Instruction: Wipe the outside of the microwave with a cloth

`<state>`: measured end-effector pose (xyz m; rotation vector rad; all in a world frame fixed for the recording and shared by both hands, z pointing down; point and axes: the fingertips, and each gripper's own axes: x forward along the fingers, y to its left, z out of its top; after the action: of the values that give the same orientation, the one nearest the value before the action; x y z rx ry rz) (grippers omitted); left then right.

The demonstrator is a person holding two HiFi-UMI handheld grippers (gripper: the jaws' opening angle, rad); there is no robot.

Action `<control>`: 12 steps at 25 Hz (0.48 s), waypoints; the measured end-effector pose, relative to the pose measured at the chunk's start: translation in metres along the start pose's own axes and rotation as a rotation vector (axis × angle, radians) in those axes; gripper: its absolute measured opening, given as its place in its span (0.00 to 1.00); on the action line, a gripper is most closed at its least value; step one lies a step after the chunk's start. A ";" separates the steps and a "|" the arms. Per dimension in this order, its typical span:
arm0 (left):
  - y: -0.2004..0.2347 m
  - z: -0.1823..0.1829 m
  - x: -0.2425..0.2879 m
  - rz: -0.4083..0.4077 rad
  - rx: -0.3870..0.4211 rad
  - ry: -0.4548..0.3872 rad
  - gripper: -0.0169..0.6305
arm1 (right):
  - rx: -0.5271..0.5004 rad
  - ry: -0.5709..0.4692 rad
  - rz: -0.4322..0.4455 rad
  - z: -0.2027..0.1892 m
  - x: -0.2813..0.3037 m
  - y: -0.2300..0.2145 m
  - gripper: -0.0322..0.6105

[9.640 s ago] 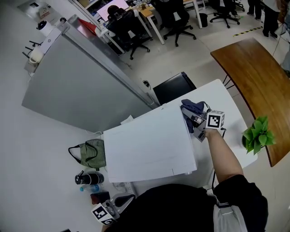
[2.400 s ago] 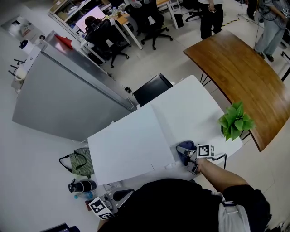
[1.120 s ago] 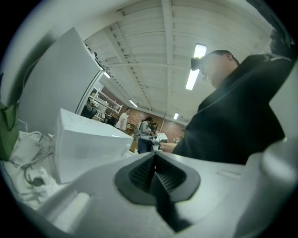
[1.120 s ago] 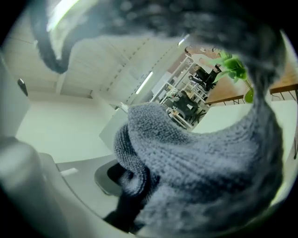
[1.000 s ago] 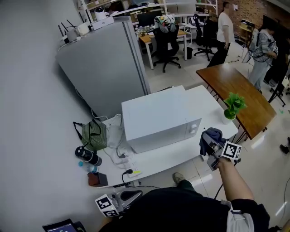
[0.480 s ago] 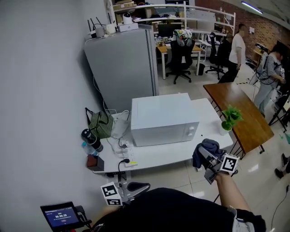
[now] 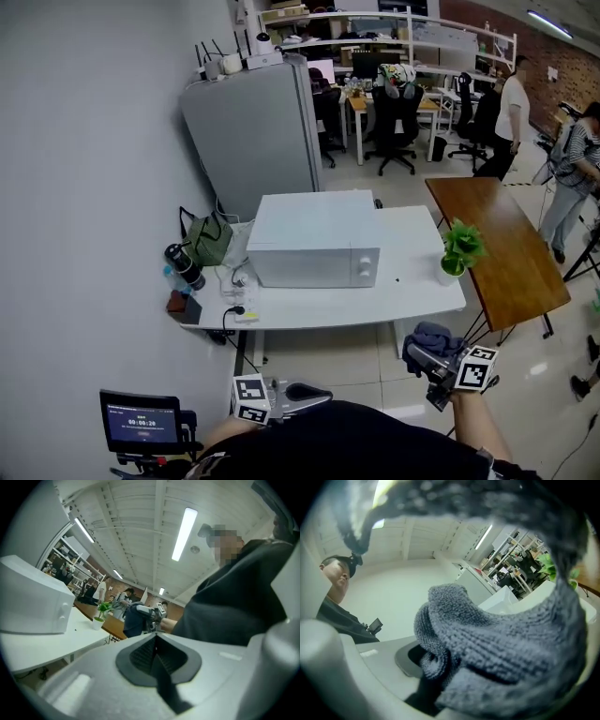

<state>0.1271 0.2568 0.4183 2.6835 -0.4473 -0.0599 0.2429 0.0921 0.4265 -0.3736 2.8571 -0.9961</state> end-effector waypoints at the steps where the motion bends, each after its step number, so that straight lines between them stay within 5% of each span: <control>1: -0.004 0.001 0.002 0.019 -0.002 -0.008 0.03 | 0.011 -0.003 0.004 -0.002 -0.006 -0.001 0.27; 12: -0.022 0.011 -0.051 0.101 0.043 -0.077 0.03 | -0.014 -0.031 0.121 -0.009 0.028 0.071 0.27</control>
<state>0.0844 0.2872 0.3980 2.7027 -0.6142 -0.1266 0.2000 0.1437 0.3896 -0.2122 2.8219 -0.9403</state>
